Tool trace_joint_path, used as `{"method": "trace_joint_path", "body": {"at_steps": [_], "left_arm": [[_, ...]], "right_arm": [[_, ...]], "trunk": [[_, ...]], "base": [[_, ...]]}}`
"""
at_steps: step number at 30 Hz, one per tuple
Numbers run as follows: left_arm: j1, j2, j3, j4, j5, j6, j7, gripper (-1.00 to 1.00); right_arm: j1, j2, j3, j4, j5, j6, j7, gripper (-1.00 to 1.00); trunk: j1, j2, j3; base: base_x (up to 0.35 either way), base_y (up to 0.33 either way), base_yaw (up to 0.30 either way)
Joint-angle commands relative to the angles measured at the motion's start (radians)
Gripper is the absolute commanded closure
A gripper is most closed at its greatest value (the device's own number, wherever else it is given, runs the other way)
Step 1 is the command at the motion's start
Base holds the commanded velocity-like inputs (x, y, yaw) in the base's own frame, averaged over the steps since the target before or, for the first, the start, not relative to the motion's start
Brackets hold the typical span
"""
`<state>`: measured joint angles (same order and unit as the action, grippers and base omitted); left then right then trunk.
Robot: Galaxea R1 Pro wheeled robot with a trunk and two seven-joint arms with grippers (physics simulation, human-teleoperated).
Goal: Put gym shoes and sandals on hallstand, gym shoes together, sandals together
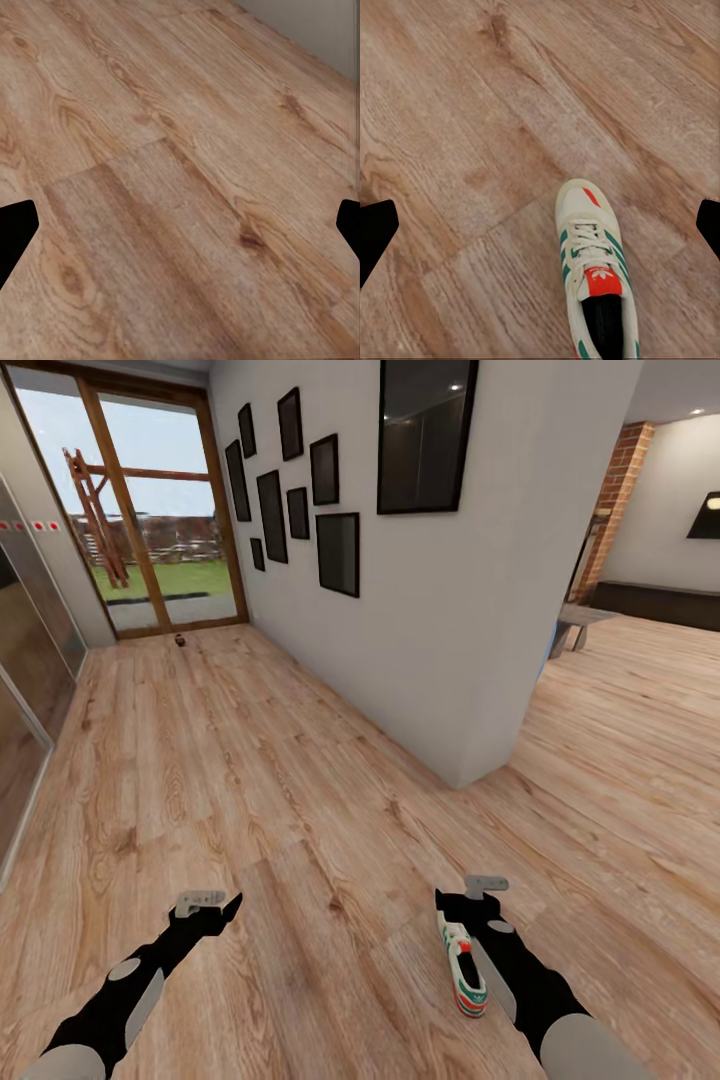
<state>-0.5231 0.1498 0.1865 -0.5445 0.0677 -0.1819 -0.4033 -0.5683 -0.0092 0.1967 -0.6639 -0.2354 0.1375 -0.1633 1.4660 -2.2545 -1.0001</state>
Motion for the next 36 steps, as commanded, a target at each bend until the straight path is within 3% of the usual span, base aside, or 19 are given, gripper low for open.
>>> {"method": "trace_joint_path", "body": {"at_steps": [1, 7, 10, 12, 17, 22, 26, 27, 30, 36], "left_arm": [[-0.002, -0.002, -0.001, 0.001, 0.007, 0.002, -0.008, -1.0], [-0.009, -0.042, -0.026, -0.002, 0.006, 0.009, -0.008, -1.0], [-0.029, -0.066, -0.055, -0.033, 0.003, 0.019, -0.006, -1.0], [-0.04, -0.075, -0.099, -0.05, -0.001, 0.056, -0.006, -1.0], [-0.044, -0.077, -0.139, -0.072, -0.002, 0.102, -0.009, -1.0], [-0.057, -0.078, -0.148, -0.116, -0.003, 0.122, -0.005, -1.0], [-0.087, -0.08, -0.15, -0.145, -0.003, 0.199, -0.007, -1.0], [-0.094, -0.081, -0.155, -0.163, -0.003, 0.244, -0.016, -1.0], [-0.099, -0.08, -0.174, -0.186, -0.003, 0.281, -0.041, -1.0], [-0.097, -0.079, -0.197, -0.202, -0.003, 0.305, -0.073, -1.0]], "right_arm": [[0.0, -0.001, 0.006, 0.001, -0.006, 0.005, -0.009, -1.0], [0.001, -0.002, 0.005, 0.047, -0.007, 0.003, -0.009, -1.0], [0.0, -0.002, 0.004, 0.074, -0.008, 0.001, -0.01, -1.0], [0.0, -0.002, 0.003, 0.081, -0.008, 0.001, -0.01, -1.0], [0.0, -0.002, 0.004, 0.086, -0.008, 0.001, -0.01, -1.0], [0.001, -0.001, 0.004, 0.087, -0.008, 0.001, -0.01, -1.0], [0.001, -0.002, 0.003, 0.087, -0.008, 0.0, -0.01, -1.0], [0.001, -0.003, 0.003, 0.087, -0.008, -0.001, -0.01, -1.0], [0.001, -0.005, 0.003, 0.087, -0.008, -0.001, -0.01, -1.0], [0.001, -0.009, 0.003, 0.087, -0.008, -0.001, -0.01, -1.0]], "trunk": [[0.004, -0.008, -0.004], [0.027, -0.05, -0.024], [0.038, -0.071, -0.037], [0.046, -0.085, -0.046], [0.065, -0.12, -0.07], [0.084, -0.155, -0.093], [0.1, -0.183, -0.112], [0.103, -0.19, -0.117], [0.115, -0.211, -0.131], [0.134, -0.246, -0.16]], "base": [[0.0, 0.0, 0.0], [0.0, 0.0, 0.0], [0.0, 0.0, 0.0], [0.0, 0.0, 0.0], [0.0, 0.0, 0.0], [0.0, 0.0, 0.007], [0.0, 0.0, 0.045], [0.0, 0.0, 0.057], [0.0, 0.0, 0.055], [0.0, 0.0, 0.016]]}}
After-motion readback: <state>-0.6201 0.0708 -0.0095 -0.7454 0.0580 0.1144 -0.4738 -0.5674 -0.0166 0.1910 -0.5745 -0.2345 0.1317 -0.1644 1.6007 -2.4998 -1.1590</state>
